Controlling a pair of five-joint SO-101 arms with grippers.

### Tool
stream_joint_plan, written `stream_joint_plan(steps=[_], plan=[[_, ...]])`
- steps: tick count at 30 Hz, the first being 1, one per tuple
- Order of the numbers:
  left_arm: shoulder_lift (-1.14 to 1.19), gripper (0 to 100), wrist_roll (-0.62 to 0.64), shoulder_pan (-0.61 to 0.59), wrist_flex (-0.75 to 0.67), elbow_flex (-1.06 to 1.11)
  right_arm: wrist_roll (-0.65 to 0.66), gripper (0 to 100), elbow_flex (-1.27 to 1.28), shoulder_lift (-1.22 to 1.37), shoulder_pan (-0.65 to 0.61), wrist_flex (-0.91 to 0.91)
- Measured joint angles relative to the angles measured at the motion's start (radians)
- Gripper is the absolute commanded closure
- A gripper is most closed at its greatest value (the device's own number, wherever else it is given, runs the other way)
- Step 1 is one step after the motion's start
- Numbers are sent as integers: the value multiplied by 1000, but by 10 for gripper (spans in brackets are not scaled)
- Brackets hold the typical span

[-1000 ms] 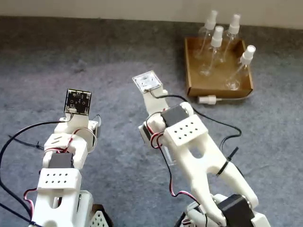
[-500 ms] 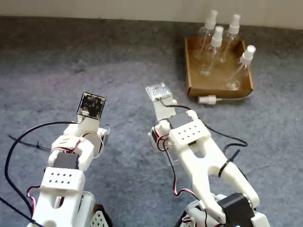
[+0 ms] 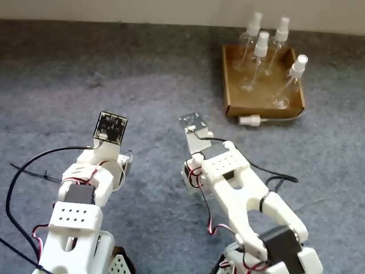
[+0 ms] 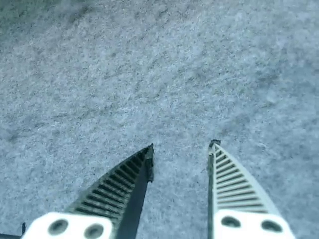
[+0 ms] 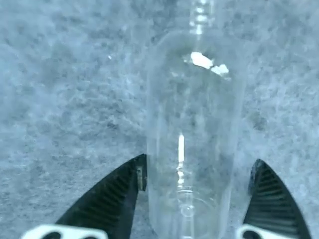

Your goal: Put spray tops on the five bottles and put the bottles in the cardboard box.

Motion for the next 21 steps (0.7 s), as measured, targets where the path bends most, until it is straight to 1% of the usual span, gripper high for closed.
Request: stream_joint_plan(steps=[4,8,11,15,18,21], plan=[[0,822,0,0,0,0,0,874,-31,121,41,0],[0,822,0,0,0,0,0,996,-86,157,66,2],[0,822,0,0,0,0,0,993,-103,160,84,28],[0,822,0,0,0,0,0,994,-137,143,172,115],[0,822,0,0,0,0,0,994,-157,44,239,149],[0,822,0,0,0,0,8,994,-157,-98,278,196]])
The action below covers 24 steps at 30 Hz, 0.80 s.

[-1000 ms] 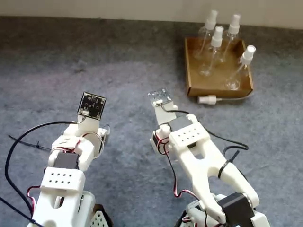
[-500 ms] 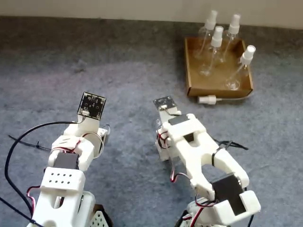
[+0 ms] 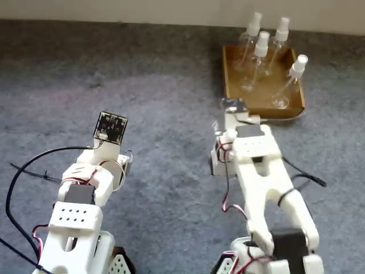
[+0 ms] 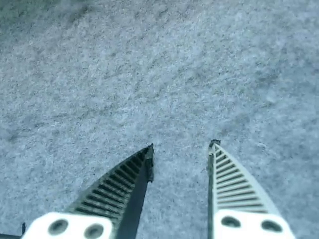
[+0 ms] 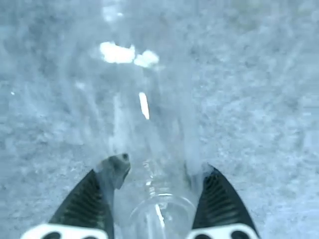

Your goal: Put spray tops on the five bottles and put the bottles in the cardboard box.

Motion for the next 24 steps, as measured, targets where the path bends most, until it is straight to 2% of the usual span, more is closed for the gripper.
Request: stream_joint_plan(steps=[4,8,11,17,24], plan=[[0,822,-2,0,18,-26,64,994,0,-178,83,61],[48,822,-2,0,141,-135,141,994,31,-210,265,51],[173,822,-2,2,169,-215,196,994,81,-212,382,-12],[454,819,-2,66,170,-353,269,994,129,-212,427,-106],[489,821,-106,83,170,-387,327,994,232,-212,511,-229]])
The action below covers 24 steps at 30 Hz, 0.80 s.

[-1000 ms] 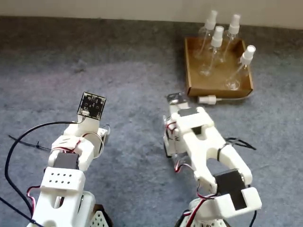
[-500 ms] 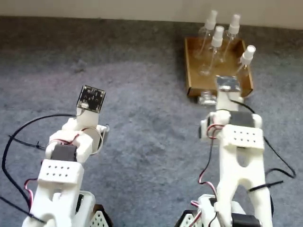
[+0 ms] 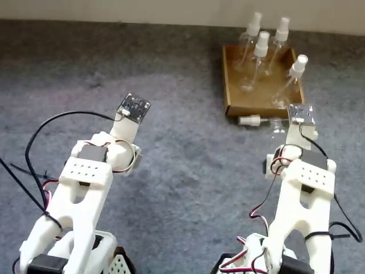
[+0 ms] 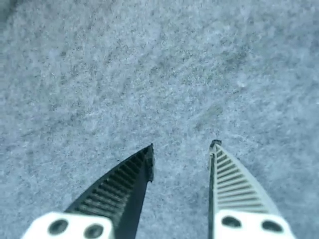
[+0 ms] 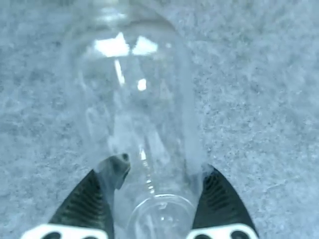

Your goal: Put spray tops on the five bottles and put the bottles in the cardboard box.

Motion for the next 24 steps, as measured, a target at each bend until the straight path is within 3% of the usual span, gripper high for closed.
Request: stream_joint_plan(steps=[11,16,20,24], plan=[[0,822,-12,0,-20,3,11,994,41,0,-14,-109],[0,822,-12,-72,-25,37,-9,992,41,0,-330,-81],[-9,819,-12,-328,-25,26,-160,991,-6,6,-609,-58],[-72,819,-12,-532,-41,26,-206,991,-101,133,-864,-18]])
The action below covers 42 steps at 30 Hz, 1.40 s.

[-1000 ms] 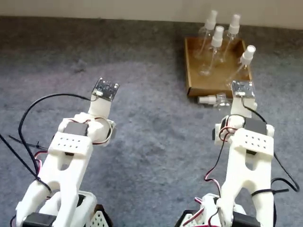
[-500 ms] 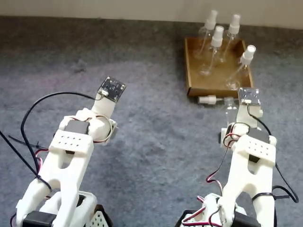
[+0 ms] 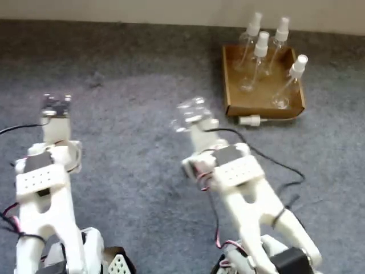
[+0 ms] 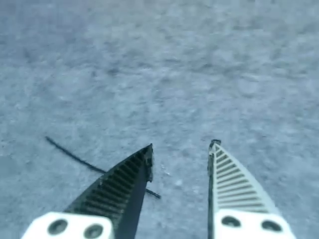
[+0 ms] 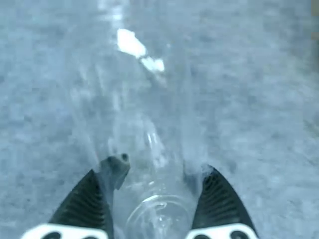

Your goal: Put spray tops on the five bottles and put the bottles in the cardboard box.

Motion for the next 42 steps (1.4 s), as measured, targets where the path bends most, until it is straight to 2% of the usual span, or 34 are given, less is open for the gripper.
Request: stream_joint_plan(steps=[4,9,17,23,26,28,30,34,38,42], plan=[[-77,819,0,-104,-17,0,-75,935,-176,253,-155,35],[-115,819,-52,-132,-20,0,-120,803,-393,482,-186,95],[-123,819,-74,-124,-20,29,-123,642,-431,388,-209,172],[-124,819,-74,-95,-20,29,-121,629,-431,252,-273,296],[-124,819,-74,-92,-20,29,-75,629,-431,181,-189,382],[-124,819,-74,-87,-20,29,-15,630,-431,130,-52,390],[-124,819,-74,-89,-20,29,101,630,-431,109,114,359],[-124,819,-74,-89,-20,29,446,630,-413,127,374,265],[-124,818,-74,-75,-21,49,755,630,-391,213,486,192],[-124,818,-74,-72,-23,60,930,628,-391,310,535,172]])
